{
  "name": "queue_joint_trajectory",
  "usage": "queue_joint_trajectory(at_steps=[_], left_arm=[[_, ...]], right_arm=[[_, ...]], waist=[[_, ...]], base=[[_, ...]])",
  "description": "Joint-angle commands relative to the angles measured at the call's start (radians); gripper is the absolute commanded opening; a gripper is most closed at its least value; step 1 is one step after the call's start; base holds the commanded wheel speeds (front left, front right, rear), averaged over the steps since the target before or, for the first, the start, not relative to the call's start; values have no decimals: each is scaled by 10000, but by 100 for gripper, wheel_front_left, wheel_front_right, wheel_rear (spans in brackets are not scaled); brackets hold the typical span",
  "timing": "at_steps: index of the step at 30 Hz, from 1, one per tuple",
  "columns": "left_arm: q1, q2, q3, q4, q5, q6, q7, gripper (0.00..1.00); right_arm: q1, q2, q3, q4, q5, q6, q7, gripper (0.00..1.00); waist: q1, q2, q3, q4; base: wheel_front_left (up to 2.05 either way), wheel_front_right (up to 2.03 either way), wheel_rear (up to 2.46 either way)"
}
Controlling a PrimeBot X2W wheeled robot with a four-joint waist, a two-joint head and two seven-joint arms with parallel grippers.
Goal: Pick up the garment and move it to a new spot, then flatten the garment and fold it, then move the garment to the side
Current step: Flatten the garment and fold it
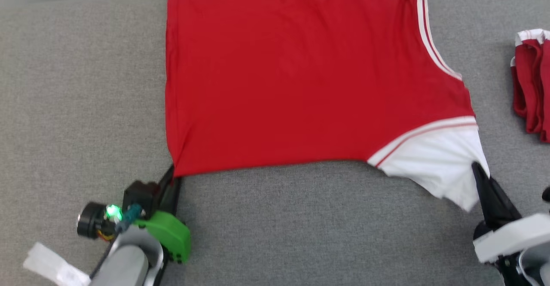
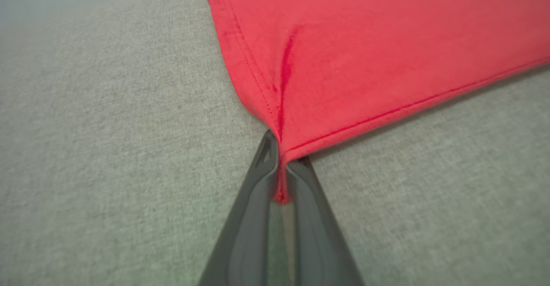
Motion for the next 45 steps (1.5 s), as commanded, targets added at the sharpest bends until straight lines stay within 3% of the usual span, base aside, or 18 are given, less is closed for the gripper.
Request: queue_joint_trajectory(at_steps=[1,7,11,14,22,28,36,45], left_arm=[[898,178,3,-366,-108,313,219,0],[4048,391,-134,-3568,-501,1593,1315,0],[4920,589,-366,-5327,-600,1991,2327,0],[4928,869,-535,-6140,-576,1962,3129,0],[3072,1765,-513,-7698,-797,1249,5672,0],[1395,1989,-722,-7559,-1026,520,7461,0],[-287,1835,-973,-6427,-1015,-30,8582,0],[-1628,2164,-1150,-6009,-853,-630,9412,0]], right_arm=[[649,172,-260,-162,-14,-19,105,0],[3342,1292,-1504,-821,-23,-21,94,0],[3688,1710,-1931,-1344,-100,-19,329,0],[3090,1628,-1763,-1682,-269,-10,803,0],[892,849,-2024,-1970,-881,-11,2909,0],[-603,471,-1990,-1652,-1340,-11,4429,0],[-2071,349,-1599,-1034,-1865,-11,5397,0],[-3026,-24,-1039,-556,-1996,-11,5679,0]], waist=[[1,0,-675,95],[1,0,-932,191],[1,0,-673,125],[1,0,-506,18],[1,0,-284,-20],[1,0,-35,96],[1,0,451,45],[1,0,748,155]], base=[[0,0,0],[0,0,0],[0,0,0],[0,0,0],[0,0,0],[0,0,0],[0,0,0],[0,0,0]])
